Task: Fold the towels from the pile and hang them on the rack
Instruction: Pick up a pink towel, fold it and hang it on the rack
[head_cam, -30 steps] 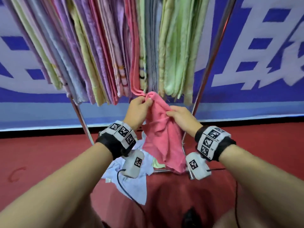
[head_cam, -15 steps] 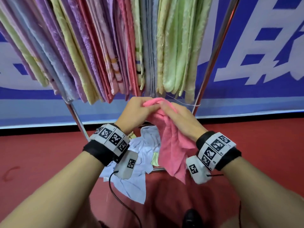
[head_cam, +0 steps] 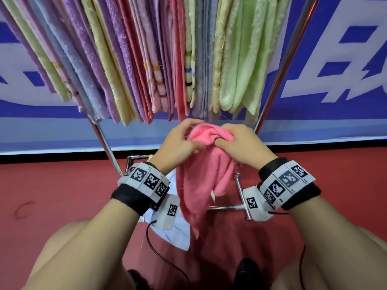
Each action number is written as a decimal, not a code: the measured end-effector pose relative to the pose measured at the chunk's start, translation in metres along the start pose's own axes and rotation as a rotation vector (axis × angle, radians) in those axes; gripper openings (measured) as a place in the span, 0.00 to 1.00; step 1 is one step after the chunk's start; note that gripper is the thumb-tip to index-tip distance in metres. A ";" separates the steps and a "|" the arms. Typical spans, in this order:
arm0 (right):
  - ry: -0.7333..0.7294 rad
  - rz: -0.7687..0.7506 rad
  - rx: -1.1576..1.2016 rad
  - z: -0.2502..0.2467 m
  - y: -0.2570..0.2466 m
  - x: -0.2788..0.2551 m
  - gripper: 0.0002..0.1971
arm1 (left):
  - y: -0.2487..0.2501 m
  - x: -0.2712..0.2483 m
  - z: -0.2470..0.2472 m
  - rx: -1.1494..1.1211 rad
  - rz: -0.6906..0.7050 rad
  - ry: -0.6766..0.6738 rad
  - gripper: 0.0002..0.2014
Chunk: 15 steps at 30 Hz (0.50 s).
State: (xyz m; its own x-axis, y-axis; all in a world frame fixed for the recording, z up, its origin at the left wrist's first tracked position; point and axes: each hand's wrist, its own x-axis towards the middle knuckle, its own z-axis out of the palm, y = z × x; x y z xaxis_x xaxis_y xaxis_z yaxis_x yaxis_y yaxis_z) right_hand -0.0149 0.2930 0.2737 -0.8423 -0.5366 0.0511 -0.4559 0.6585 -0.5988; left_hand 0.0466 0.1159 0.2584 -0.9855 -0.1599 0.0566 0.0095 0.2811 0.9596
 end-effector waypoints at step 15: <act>-0.025 0.052 0.210 0.004 0.015 -0.006 0.06 | -0.009 -0.002 -0.016 -0.122 -0.172 0.326 0.10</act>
State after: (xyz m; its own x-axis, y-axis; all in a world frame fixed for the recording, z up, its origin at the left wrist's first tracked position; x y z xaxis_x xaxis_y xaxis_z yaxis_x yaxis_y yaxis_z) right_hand -0.0157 0.3036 0.2614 -0.8547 -0.5191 -0.0027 -0.3395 0.5629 -0.7536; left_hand 0.0507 0.0985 0.2539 -0.8691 -0.4929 -0.0421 -0.1116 0.1124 0.9874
